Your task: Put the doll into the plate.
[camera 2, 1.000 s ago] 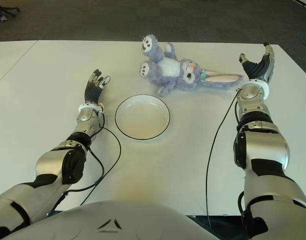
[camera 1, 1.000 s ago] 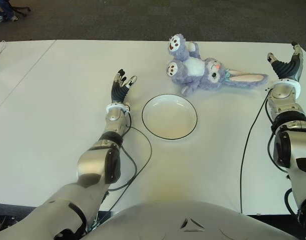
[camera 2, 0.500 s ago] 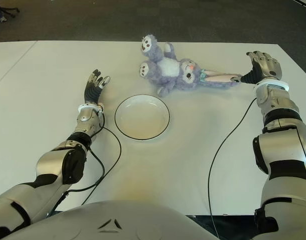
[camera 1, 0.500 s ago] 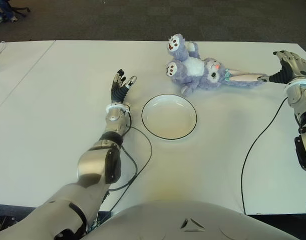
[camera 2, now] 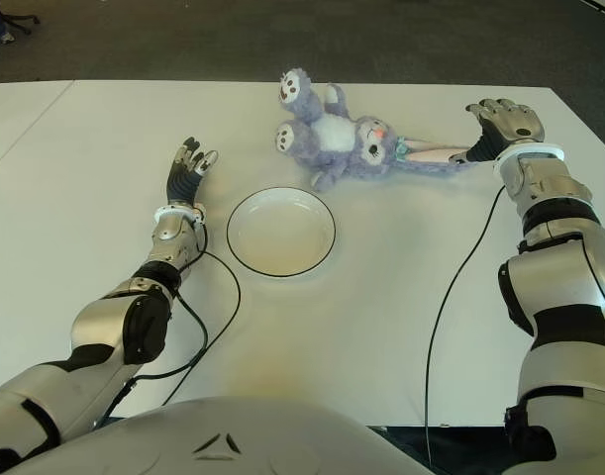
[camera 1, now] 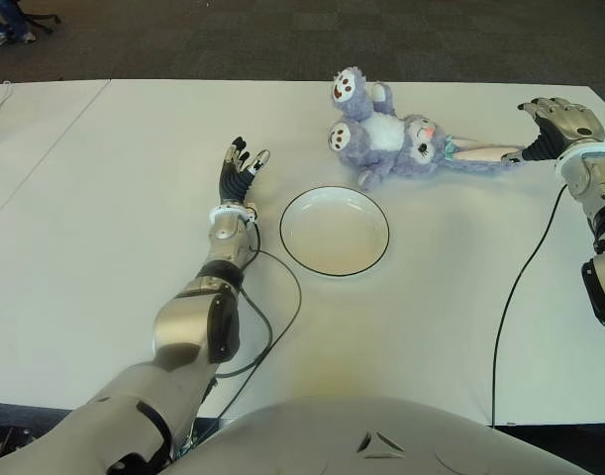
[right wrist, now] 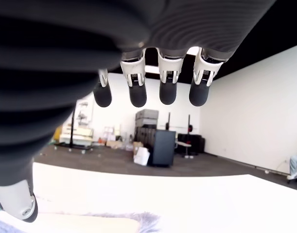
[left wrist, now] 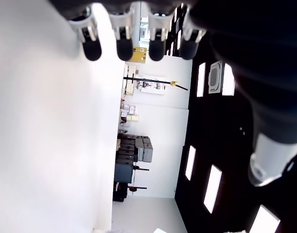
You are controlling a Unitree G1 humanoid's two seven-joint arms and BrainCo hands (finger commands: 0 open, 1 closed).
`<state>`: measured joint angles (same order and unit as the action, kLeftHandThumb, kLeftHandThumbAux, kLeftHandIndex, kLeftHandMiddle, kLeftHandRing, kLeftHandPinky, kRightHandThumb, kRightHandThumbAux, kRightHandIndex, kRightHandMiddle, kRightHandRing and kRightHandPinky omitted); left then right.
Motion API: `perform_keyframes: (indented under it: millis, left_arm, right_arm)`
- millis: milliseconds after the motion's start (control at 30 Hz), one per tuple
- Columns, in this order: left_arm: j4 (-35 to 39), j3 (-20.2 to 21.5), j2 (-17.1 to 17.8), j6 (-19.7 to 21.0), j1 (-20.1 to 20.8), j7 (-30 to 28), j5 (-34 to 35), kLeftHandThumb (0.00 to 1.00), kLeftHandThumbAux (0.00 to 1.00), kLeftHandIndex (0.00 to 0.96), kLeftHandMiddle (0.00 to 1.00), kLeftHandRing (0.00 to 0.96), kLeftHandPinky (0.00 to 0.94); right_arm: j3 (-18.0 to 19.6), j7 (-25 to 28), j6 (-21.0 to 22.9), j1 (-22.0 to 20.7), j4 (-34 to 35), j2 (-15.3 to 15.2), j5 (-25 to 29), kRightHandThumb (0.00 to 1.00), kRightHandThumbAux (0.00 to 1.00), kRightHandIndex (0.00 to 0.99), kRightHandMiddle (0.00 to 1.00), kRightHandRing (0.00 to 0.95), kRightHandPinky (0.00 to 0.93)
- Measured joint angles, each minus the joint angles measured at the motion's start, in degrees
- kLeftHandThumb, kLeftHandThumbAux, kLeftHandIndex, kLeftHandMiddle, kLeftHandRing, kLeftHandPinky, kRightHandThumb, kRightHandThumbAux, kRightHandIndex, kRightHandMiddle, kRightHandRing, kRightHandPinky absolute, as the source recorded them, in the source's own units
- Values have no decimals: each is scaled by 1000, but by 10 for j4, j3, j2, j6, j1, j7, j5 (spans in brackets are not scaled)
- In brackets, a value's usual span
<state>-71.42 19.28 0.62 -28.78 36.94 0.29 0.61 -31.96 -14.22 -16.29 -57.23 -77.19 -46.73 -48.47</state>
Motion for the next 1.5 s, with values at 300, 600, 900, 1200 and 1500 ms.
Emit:
perform_keyframes:
  millis: [300, 600, 900, 1200, 1500]
  left_arm:
    - [0, -4, -2, 0, 0, 0, -6, 0, 636, 0, 16, 13, 26]
    - [0, -3, -4, 0, 0, 0, -6, 0, 647, 0, 16, 15, 31]
    - [0, -2, -5, 0, 1, 0, -6, 0, 646, 1, 26, 23, 40]
    - [0, 1, -6, 0, 1, 0, -5, 0, 609, 9, 31, 29, 33]
    - [0, 0, -7, 0, 1, 0, -6, 0, 593, 3, 25, 19, 18]
  right_arm:
    - [-65, 33, -1, -17, -1, 0, -58, 127, 552, 0, 0, 0, 0]
    - [-110, 43, -1, -30, -6, 6, -98, 141, 547, 0, 0, 0, 0]
    - [-132, 51, -3, -66, -8, 13, -113, 176, 549, 0, 0, 0, 0]
    - [-144, 52, -5, -112, -8, 24, -122, 192, 557, 0, 0, 0, 0]
    - [-150, 53, -5, -132, -8, 58, -122, 202, 554, 0, 0, 0, 0]
